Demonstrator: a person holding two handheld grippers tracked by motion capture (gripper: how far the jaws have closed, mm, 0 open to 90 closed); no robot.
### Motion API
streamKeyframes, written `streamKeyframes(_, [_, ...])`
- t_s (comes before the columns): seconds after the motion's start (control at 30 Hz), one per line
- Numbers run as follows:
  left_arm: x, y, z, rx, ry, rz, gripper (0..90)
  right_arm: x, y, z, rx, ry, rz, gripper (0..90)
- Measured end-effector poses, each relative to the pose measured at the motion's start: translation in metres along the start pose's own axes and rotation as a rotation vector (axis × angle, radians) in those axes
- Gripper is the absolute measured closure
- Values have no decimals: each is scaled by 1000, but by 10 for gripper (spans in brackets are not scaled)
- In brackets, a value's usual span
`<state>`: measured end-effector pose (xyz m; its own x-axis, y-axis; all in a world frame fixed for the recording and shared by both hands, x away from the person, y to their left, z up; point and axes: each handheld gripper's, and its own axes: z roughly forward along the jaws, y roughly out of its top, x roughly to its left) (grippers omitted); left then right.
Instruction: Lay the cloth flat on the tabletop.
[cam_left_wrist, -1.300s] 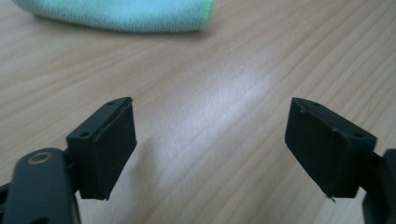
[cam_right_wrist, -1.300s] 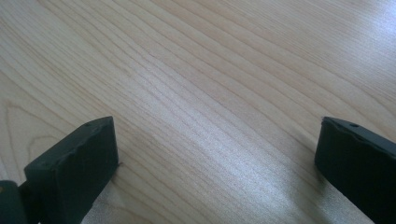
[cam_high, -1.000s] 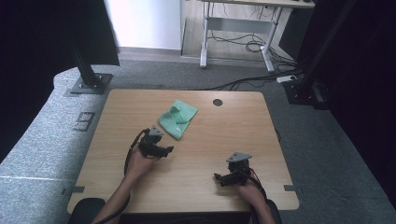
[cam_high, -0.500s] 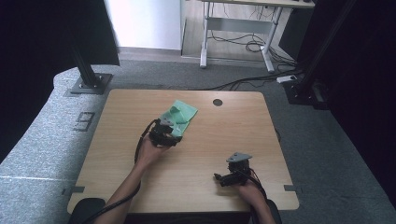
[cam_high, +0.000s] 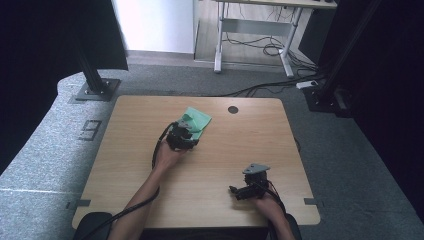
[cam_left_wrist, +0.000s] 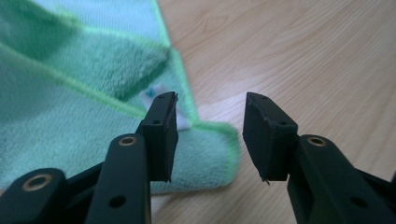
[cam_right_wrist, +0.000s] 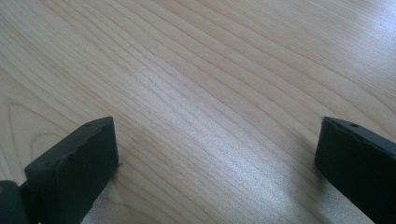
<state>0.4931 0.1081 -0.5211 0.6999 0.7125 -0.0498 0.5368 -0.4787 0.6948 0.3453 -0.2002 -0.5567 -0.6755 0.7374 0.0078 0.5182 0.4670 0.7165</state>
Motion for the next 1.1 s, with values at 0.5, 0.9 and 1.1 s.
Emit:
streamKeyframes(0.5, [-5, -14, 6, 34, -37, 10, 835, 0, 0, 0, 0, 0, 0, 0])
streamKeyframes(0.9, [-41, -34, -9, 39, -109, 47, 813, 0, 0, 0, 1, 0, 0, 0])
streamKeyframes(1.1, [-52, -42, -16, 38, -133, 54, 811, 0, 0, 0, 0, -1, 0, 0])
